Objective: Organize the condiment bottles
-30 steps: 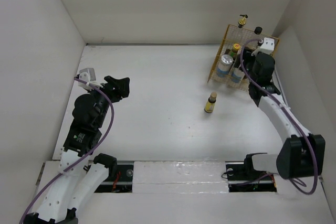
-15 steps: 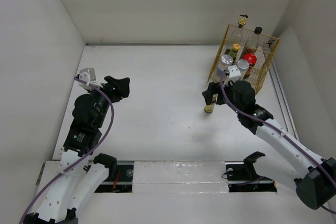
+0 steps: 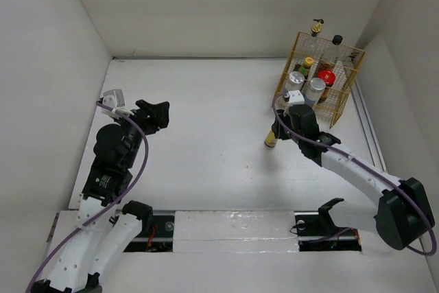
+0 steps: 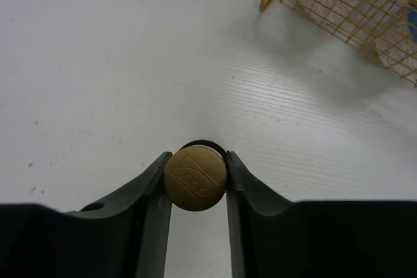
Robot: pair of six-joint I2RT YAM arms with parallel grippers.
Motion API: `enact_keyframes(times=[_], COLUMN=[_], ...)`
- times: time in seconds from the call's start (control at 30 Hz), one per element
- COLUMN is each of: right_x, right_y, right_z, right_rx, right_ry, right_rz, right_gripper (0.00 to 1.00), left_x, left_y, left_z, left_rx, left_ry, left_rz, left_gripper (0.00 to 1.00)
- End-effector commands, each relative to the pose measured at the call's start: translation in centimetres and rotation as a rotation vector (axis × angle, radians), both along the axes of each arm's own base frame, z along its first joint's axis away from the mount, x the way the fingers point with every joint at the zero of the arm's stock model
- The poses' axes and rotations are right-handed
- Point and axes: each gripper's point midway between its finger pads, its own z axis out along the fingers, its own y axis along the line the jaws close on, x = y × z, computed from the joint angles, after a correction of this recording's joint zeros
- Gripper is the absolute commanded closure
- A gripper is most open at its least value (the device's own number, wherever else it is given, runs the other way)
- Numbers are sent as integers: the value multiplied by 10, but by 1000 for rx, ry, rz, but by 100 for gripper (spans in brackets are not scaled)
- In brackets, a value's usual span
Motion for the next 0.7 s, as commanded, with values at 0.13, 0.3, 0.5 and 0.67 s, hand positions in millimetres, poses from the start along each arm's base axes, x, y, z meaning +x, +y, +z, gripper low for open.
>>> enact_keyframes(times=[0.13, 0.3, 0.5, 0.67], right_x=[12, 8, 16, 23], right_y=[-20, -75, -148, -193], right_z=[108, 190, 234, 236], right_rx=[72, 97, 57, 12], right_ry=[-289, -512, -606, -620], right_rz=[-132, -337, -574, -691], right_gripper=[80, 77, 77, 77], left_x=[-1, -2, -1, -3], left_y=[-1, -3, -5, -8], left_z=[16, 16, 14, 14], left_rx=[-17, -17, -18, -18], left_ry=[-54, -53, -53, -53], left_rz=[-10, -20, -32, -52], left_gripper=[30, 30, 29, 29])
